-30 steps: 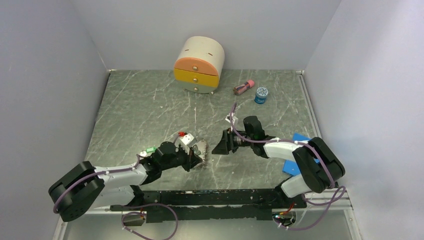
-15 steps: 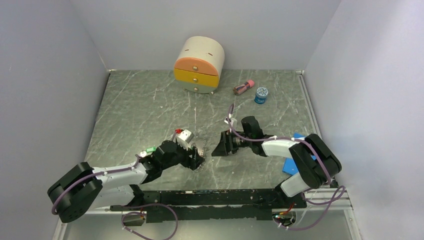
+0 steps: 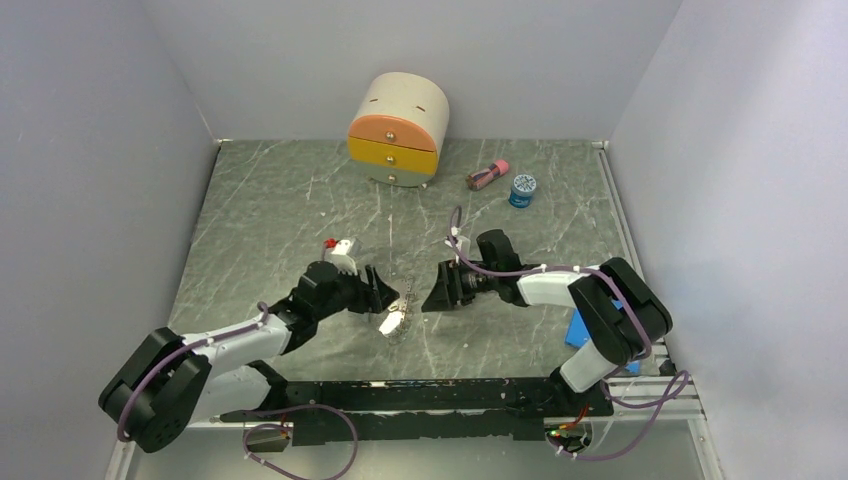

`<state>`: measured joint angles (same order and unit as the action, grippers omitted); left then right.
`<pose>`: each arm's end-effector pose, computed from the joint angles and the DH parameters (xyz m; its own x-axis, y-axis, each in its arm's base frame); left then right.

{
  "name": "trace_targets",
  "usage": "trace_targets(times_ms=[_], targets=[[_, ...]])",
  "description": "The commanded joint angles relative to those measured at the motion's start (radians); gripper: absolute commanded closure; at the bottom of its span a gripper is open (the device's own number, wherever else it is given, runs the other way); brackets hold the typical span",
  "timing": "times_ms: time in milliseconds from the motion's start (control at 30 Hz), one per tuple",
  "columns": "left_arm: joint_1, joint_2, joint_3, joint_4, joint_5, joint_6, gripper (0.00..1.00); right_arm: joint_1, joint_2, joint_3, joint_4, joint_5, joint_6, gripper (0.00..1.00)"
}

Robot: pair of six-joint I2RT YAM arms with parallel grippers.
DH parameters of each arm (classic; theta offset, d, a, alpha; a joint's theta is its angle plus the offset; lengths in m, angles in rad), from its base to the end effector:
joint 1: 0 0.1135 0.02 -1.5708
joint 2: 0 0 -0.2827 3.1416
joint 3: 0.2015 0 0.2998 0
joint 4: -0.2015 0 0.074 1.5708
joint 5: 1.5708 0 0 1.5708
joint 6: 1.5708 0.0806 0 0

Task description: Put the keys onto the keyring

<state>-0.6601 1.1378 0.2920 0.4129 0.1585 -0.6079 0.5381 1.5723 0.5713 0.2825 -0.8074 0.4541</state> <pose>0.2138 -0.1821 0.1256 -0.6825 -0.1842 -0.7073 0.4007 0.7151 -0.5728 0.2510 0.2176 0.0958 -0.8682 -0.1650 -0.4679 -0.4902 0.4310 0.7576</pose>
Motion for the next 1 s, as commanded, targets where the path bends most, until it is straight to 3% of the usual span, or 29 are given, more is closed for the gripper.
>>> trace_targets(times_ms=[0,233,433,667,967], targets=[[0.085,-0.014,-0.02,0.017,0.085,-0.122,0.23,-0.004,0.013,0.048,-0.017,0.022,-0.011,0.32],[0.156,-0.053,-0.092,0.036,0.093,-0.212,0.24,-0.003,0.059,0.09,-0.075,0.04,0.002,0.32],[0.162,-0.118,-0.077,-0.174,0.073,-0.253,0.26,0.011,0.07,0.111,-0.103,0.055,0.009,0.3],[0.162,-0.19,-0.117,-0.258,0.096,-0.327,0.29,0.015,0.123,0.145,-0.124,0.059,0.028,0.31],[0.162,-0.159,-0.036,-0.296,0.072,-0.196,0.31,0.013,0.185,0.264,-0.218,0.127,-0.023,0.32]])
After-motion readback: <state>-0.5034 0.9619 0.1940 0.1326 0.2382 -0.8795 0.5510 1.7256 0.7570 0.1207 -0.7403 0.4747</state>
